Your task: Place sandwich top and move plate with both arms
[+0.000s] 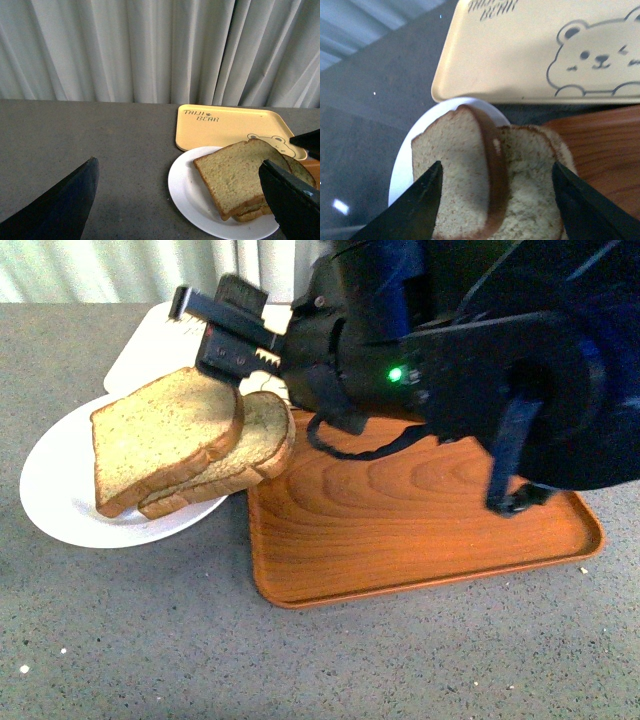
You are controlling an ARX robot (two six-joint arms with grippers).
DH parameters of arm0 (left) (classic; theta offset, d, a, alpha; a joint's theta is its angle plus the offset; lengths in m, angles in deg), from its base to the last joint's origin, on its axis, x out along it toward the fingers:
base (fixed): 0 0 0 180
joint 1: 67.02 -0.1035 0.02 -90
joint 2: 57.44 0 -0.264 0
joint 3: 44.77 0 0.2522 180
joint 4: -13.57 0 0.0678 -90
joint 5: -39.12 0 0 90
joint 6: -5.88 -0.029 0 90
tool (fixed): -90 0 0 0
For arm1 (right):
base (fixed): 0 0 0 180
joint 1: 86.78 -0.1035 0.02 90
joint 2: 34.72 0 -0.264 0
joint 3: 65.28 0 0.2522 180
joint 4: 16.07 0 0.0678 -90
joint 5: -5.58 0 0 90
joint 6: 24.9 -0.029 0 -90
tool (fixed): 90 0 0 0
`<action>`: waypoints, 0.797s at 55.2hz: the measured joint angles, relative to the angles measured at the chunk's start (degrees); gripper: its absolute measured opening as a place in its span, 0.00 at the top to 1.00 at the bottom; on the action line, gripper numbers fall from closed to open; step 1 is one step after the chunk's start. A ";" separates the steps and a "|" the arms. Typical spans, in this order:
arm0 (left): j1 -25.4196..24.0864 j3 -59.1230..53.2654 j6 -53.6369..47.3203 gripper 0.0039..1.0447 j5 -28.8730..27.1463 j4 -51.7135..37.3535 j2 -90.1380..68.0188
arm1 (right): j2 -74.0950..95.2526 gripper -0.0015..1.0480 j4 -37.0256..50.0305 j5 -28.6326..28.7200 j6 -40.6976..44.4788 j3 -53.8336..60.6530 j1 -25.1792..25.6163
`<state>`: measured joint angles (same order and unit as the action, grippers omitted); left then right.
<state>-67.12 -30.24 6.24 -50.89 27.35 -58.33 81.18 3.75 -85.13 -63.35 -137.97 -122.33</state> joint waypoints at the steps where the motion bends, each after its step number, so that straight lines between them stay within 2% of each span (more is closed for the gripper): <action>1: 0.00 0.00 0.00 0.08 0.00 0.00 0.00 | -0.96 0.34 0.46 -0.11 0.13 0.79 0.31; 4: 0.00 0.00 0.00 0.08 0.00 0.00 0.00 | -5.27 0.21 1.99 -0.81 0.94 4.28 1.64; 8: 0.00 0.00 0.00 0.08 0.00 0.00 0.00 | -9.40 0.09 3.26 -1.09 2.27 7.76 2.73; 15: 0.00 0.00 0.00 0.08 0.00 0.00 0.00 | -18.69 0.09 3.78 -1.77 6.88 15.45 5.16; 16: 0.00 0.00 0.00 0.08 0.00 0.00 0.00 | -19.76 0.11 5.55 -5.20 9.03 17.33 5.25; 17: 0.00 0.00 0.00 0.08 -0.04 0.00 0.00 | -20.83 0.16 11.21 -11.87 13.05 19.89 5.29; 19: 0.00 0.00 0.00 0.08 0.07 0.00 0.00 | -22.32 0.24 19.89 -20.06 20.26 24.06 6.08; 21: 0.00 0.00 0.00 0.08 0.02 0.00 0.00 | -24.04 0.30 24.68 -23.85 25.53 27.56 7.19; 22: 0.00 0.00 0.00 0.08 0.02 0.00 0.00 | -24.55 0.32 25.51 -24.02 26.69 28.39 7.58; 26: 0.00 0.00 0.00 0.08 -0.02 0.00 0.00 | -30.95 0.50 28.17 -22.73 33.92 35.82 11.96; 37: 0.00 0.00 0.00 0.08 0.00 0.00 0.00 | -41.77 0.98 29.66 -14.19 37.51 48.72 19.98; 44: 0.00 0.00 0.00 0.08 0.00 0.00 0.00 | -50.56 0.98 24.92 -10.47 38.05 53.09 24.04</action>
<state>-67.12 -30.24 6.24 -50.89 27.35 -58.33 30.63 28.67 -95.60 -25.30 -84.88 -98.29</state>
